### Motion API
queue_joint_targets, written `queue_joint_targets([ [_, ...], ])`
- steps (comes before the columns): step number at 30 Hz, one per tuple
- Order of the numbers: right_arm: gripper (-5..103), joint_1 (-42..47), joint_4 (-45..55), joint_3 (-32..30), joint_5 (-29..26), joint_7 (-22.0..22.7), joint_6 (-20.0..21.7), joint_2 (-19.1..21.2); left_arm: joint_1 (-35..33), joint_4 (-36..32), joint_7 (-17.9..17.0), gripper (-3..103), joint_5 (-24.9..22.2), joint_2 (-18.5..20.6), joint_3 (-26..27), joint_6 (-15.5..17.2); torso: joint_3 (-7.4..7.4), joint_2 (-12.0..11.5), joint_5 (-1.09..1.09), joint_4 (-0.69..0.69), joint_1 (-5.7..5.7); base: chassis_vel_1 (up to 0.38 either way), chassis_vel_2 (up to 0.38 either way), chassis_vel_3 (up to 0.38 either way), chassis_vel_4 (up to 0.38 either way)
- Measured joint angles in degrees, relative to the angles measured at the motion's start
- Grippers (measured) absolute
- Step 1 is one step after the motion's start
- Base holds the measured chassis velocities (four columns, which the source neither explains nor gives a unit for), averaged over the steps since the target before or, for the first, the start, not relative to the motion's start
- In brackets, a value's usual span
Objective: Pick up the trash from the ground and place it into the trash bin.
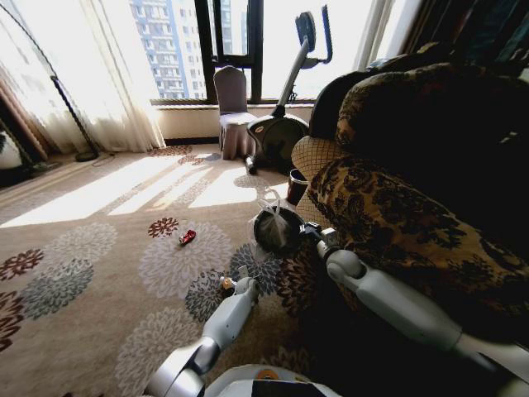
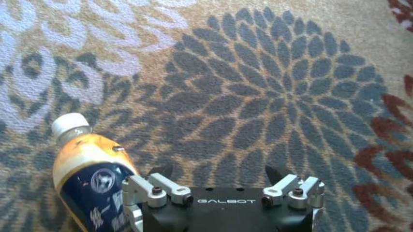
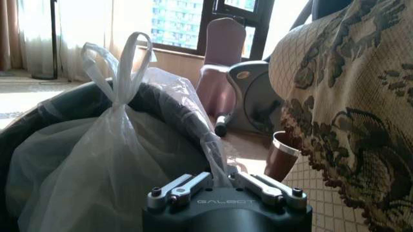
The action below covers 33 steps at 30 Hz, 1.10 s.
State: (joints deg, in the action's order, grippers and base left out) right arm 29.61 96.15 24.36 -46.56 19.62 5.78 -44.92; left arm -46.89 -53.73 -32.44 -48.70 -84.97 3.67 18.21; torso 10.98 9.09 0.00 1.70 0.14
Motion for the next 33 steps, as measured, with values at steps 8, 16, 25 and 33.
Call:
queue_joint_targets([
  [8,0,2.1,6.0,0.3,-0.1,0.4,-0.4,0.0,-8.0,-15.8,0.8,94,2.4,9.8,-0.5,1.2,0.01,0.0,-0.04,-0.07,0.02,-0.109,0.106,0.046,-0.154],
  [16,0,4.8,15.6,2.0,-1.6,3.9,2.7,0.1,-17.1,-25.8,5.2,96,8.4,12.2,-0.3,0.9,0.02,0.0,0.01,0.00,0.02,-0.068,0.006,0.091,0.008],
  [25,0,5.7,17.2,1.7,-1.2,3.9,2.7,1.9,-17.9,-26.9,6.3,97,10.9,12.0,0.1,-0.3,0.00,0.0,0.00,-0.01,0.02,-0.007,0.001,0.005,-0.001],
  [33,0,5.7,16.8,0.4,-1.0,4.0,2.5,2.0,-17.5,-26.7,7.4,98,13.9,11.8,-0.4,-0.9,0.00,0.0,-0.09,-0.01,0.03,0.067,-0.089,-0.065,0.080],
])
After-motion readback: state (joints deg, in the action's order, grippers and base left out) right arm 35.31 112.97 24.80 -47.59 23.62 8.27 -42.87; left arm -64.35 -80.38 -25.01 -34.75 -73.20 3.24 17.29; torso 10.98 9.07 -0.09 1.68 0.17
